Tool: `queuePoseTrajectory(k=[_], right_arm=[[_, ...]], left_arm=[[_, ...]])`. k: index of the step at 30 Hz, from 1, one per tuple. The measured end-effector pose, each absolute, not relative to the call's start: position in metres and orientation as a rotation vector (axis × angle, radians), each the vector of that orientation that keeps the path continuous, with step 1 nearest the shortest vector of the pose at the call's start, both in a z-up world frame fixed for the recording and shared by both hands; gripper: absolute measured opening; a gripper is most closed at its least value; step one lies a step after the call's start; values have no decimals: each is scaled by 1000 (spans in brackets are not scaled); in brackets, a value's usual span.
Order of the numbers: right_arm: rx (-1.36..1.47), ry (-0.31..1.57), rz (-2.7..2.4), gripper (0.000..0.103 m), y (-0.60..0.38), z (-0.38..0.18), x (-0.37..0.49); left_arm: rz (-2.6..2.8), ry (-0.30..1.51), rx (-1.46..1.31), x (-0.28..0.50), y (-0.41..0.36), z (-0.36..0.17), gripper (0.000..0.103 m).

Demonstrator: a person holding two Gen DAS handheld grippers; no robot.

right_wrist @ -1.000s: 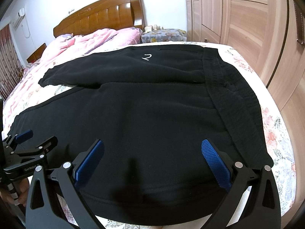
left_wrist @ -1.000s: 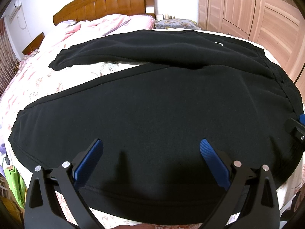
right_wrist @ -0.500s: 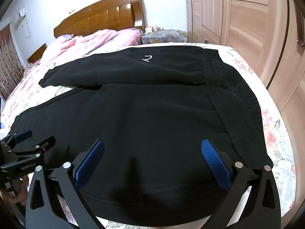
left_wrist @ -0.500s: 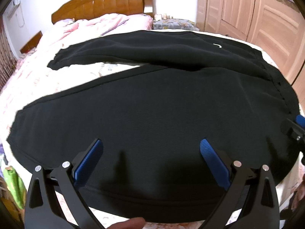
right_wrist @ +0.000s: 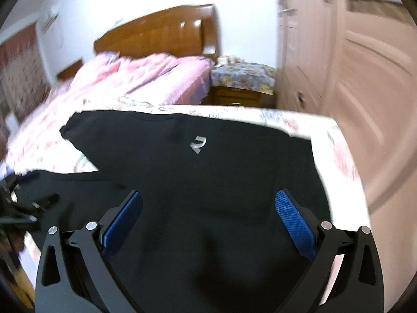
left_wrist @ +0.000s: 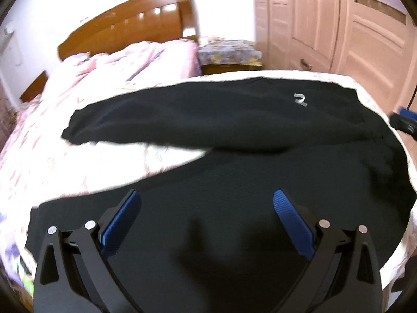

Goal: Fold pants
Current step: 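Grasp the waistband corners with both grippers and lift the pants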

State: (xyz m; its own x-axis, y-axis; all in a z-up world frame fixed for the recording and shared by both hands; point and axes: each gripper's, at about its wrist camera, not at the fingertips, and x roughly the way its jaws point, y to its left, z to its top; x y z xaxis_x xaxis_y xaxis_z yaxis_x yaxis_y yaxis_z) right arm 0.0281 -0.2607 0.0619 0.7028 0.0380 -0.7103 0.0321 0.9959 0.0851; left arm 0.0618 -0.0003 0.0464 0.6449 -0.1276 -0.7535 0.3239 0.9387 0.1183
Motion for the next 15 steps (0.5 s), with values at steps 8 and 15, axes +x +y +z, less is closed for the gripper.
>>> queuePoseTrajectory(k=[8,15], right_arm=[[0,926,137,99,-312,26,174],[-100,1015,269,99,-318,-12,241]], left_arm=[[-362,889,348,173,-23,38,101],[-480,984,267,263,-47,27,101]])
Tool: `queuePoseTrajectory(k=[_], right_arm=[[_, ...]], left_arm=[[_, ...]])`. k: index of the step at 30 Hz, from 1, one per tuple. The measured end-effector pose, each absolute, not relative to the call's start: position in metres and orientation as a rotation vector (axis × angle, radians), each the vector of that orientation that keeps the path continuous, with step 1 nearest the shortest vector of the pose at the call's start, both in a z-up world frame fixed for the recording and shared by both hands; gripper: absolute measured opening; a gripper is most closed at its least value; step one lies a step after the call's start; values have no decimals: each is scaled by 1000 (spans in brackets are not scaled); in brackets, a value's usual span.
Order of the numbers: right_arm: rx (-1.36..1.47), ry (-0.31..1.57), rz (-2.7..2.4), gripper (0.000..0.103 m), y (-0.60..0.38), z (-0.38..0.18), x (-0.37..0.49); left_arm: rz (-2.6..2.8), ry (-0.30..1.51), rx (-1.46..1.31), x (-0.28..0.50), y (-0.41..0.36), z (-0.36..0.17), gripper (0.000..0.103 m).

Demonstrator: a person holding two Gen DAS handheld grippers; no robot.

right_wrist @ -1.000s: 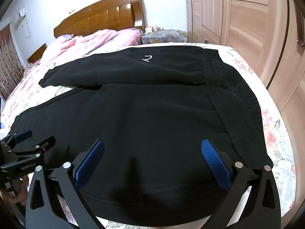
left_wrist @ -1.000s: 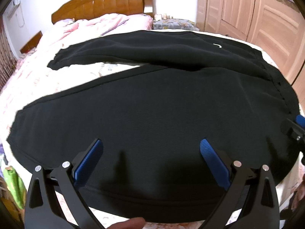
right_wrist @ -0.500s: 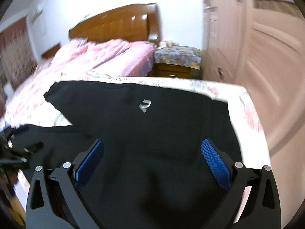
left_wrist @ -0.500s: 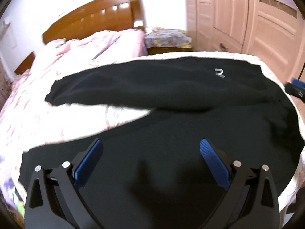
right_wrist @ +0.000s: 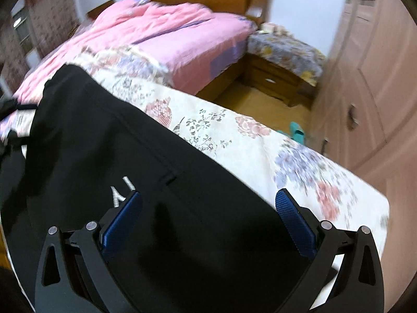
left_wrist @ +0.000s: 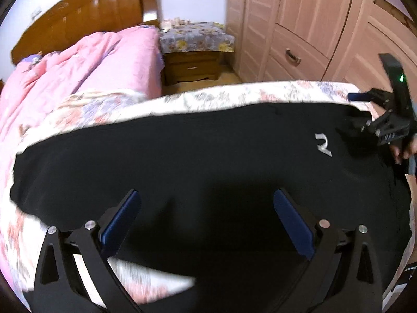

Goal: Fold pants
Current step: 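Grasp the waistband corners with both grippers and lift the pants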

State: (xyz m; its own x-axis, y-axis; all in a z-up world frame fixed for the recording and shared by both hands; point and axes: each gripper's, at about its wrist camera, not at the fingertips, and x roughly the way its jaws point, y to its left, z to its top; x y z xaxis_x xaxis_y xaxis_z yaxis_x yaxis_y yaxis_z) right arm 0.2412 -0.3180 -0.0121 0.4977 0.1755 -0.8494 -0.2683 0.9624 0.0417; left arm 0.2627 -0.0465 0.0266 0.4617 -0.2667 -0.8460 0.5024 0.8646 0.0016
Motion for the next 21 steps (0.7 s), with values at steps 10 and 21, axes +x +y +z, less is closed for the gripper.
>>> queuePoseTrajectory(k=[10,21], right_arm=[[-93,1055,509,70,-334,-32,251],[-214,819,391,9,-314,27,176]], left_arm=[[-701,998,314,318,-87,4,101],[-817,922,478,337,-92,1,101]])
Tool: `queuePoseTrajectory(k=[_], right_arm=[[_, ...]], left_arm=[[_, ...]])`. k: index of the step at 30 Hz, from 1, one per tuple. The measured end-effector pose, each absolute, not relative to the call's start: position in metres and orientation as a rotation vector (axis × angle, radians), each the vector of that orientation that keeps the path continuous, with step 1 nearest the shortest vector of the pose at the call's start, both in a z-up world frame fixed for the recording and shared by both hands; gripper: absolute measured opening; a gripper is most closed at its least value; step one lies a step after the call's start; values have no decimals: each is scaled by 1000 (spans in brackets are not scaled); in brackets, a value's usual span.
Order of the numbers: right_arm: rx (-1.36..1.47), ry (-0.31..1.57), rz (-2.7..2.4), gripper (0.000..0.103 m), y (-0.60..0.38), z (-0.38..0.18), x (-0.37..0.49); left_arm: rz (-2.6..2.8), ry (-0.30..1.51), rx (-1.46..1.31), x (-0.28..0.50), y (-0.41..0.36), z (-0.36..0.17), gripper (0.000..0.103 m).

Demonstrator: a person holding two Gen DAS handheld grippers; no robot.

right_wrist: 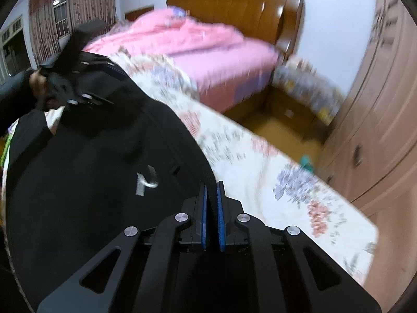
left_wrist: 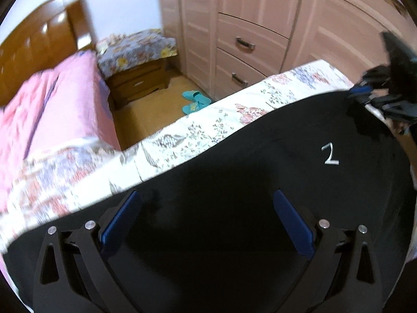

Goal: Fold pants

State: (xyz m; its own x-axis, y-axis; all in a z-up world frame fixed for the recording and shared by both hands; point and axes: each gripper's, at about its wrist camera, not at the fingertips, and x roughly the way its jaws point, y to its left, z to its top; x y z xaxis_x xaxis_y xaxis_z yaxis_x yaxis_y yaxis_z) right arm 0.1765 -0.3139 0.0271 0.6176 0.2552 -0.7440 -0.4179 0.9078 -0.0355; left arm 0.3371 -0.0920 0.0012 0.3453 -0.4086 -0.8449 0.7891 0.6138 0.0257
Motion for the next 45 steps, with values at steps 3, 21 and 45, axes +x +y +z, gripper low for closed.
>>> queuePoseTrajectory(k=[3,21,45], right_arm=[[-222,737,354,9,-299,50,136],[-112,651,201,8,-263,72,62],[103,836,241,23,-207,-24,-149]], left_arm=[[-887,884,517,338,-89,6,101],[-1031,759,790,292,-60,33,15],[-658,664,858,-45,20,-53,16]])
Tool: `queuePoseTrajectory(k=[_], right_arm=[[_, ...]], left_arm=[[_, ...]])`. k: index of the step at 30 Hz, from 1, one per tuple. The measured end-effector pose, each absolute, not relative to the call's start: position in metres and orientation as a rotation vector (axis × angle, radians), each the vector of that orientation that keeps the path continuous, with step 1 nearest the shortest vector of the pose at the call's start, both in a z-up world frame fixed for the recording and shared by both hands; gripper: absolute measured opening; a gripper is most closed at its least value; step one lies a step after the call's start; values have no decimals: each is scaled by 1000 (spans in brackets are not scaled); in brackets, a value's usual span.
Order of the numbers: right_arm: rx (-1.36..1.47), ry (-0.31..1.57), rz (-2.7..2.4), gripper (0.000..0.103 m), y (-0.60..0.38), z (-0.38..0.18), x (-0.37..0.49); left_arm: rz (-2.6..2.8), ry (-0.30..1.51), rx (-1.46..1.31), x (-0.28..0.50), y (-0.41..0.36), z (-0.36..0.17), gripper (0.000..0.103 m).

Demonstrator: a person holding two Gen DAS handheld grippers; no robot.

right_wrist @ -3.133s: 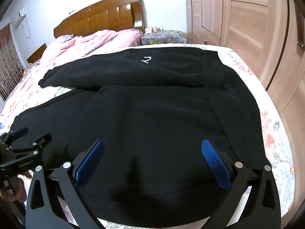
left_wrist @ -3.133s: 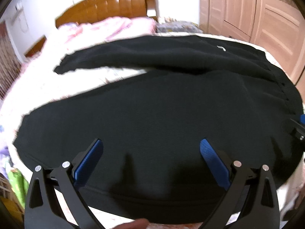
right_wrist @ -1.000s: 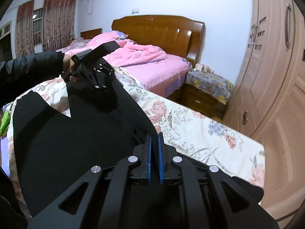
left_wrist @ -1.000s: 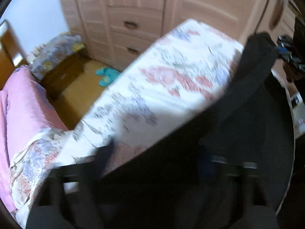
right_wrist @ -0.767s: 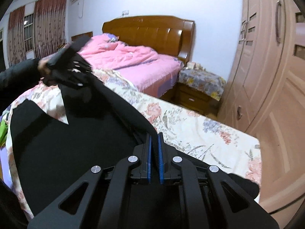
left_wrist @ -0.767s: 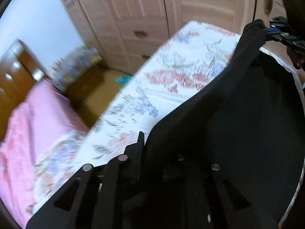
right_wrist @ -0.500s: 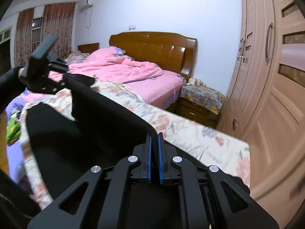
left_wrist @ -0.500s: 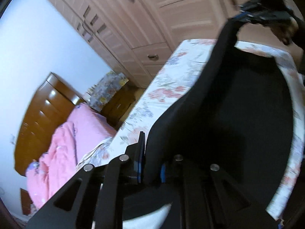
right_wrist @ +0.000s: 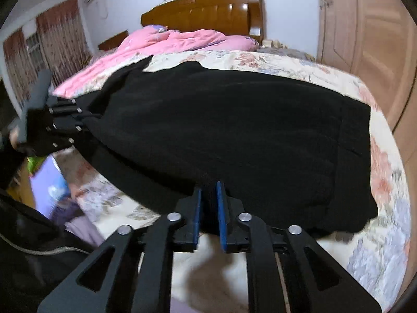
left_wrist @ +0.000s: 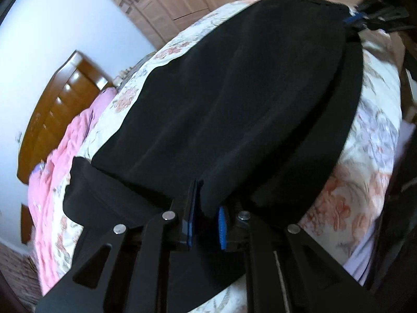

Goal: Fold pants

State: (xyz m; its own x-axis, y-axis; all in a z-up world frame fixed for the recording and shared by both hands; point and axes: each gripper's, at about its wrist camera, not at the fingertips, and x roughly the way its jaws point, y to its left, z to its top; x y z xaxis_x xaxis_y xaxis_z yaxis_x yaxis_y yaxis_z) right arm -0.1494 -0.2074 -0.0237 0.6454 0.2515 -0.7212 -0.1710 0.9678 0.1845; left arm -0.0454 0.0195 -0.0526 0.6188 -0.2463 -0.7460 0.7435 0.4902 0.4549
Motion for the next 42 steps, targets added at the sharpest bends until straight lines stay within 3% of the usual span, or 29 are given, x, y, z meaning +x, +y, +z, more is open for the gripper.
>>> queuePoseTrajectory(k=[1,2,3,6,9,13,18,21,23,24,26,32,36,39,42], right_arm=[[133,844,243,32,-211,-21,-152],[160,838,224,60,-216,-17,-159],[176,819,192,79,-221,-13,-167],[228,776,133,79,-235,-8,-183],[310,776,35,73,-252,-13,-188],[459,773,-11,66,-270,-24,-185],[610,751,-12,61,-282,-37,-174],[714,728,-6,52,-289,-45,-173],[751,704,-25,40,-295,-47,-174],[760,694,-40,25,-296,-48,-175],[728,665,-63,19,-295,-44,-176],[450,581,-77,16,-274,12,-164],[481,612,-109,16,-296,-1,-163],[596,729,-113,14,-315,-44,-163],[637,723,-105,13,-315,-54,-171]], left_arm=[[-652,662,837,-42,20,-50,17],[-650,660,819,-41,20,-48,18],[-647,661,795,-39,22,-46,19],[-640,669,750,-35,25,-48,21],[-632,668,726,-35,26,-48,24],[-633,664,754,-37,21,-51,41],[-625,652,799,-37,16,-54,43],[-629,652,787,-36,18,-55,44],[-639,657,777,-35,18,-55,38],[-649,660,774,-36,19,-55,32],[-654,652,780,-39,18,-54,17],[-594,557,728,-47,25,-10,10],[-609,502,736,-74,20,21,10],[-659,552,777,-88,6,4,10],[-629,649,844,-79,1,-40,10]])
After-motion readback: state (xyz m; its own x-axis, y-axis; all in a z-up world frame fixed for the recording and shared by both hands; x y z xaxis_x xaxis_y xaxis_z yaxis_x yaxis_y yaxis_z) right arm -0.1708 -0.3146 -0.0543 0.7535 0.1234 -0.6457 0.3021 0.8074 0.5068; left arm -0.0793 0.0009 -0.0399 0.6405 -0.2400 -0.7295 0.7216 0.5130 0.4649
